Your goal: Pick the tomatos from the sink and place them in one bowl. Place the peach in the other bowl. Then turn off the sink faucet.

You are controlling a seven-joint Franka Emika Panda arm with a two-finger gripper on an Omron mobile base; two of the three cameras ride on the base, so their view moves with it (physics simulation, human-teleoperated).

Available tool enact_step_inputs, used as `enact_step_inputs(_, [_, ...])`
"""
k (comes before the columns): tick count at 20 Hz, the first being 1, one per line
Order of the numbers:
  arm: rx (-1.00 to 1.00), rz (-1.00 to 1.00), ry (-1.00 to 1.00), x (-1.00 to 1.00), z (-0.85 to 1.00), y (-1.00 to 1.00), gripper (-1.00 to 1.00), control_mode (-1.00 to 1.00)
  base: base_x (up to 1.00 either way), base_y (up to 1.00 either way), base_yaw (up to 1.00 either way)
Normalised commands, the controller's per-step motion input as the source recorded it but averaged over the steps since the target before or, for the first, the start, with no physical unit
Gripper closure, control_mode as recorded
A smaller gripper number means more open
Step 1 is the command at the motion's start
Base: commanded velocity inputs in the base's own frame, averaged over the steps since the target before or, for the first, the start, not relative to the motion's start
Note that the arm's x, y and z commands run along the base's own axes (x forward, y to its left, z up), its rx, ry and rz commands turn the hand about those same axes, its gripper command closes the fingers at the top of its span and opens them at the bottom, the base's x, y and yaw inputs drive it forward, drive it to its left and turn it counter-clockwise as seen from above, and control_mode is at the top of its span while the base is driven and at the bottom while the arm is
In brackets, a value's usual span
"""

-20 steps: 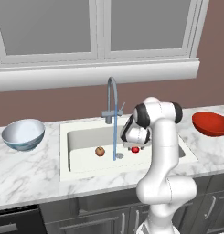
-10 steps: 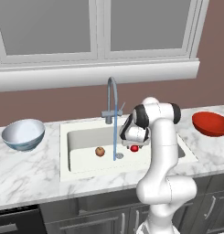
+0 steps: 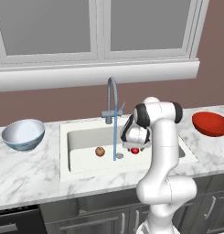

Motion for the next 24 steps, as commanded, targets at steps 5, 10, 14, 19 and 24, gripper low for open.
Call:
enact_step_inputs(5, [0.0, -0.01, 0.0, -0.6, -0.45, 0.07, -1.0, -1.0, 0.0, 0.0, 0.0])
enact_step_inputs(10, [0.0, -0.01, 0.0, -0.2, -0.45, 0.29, 1.0, -1.0, 0.0, 0.0, 0.0])
enact_step_inputs(14, [0.0, 0.0, -0.01, 0.0, -0.08, 0.09, 1.0, -1.0, 0.0, 0.0, 0.0])
enact_step_inputs(19, [0.0, 0.0, 0.0, 0.0, 0.0, 0.0, 1.0, -1.0, 0.0, 0.0, 0.0])
enact_step_inputs(24, [0.0, 0.0, -0.02, -0.13, 0.34, 0.0, 1.0, -1.0, 0.0, 0.0, 0.0])
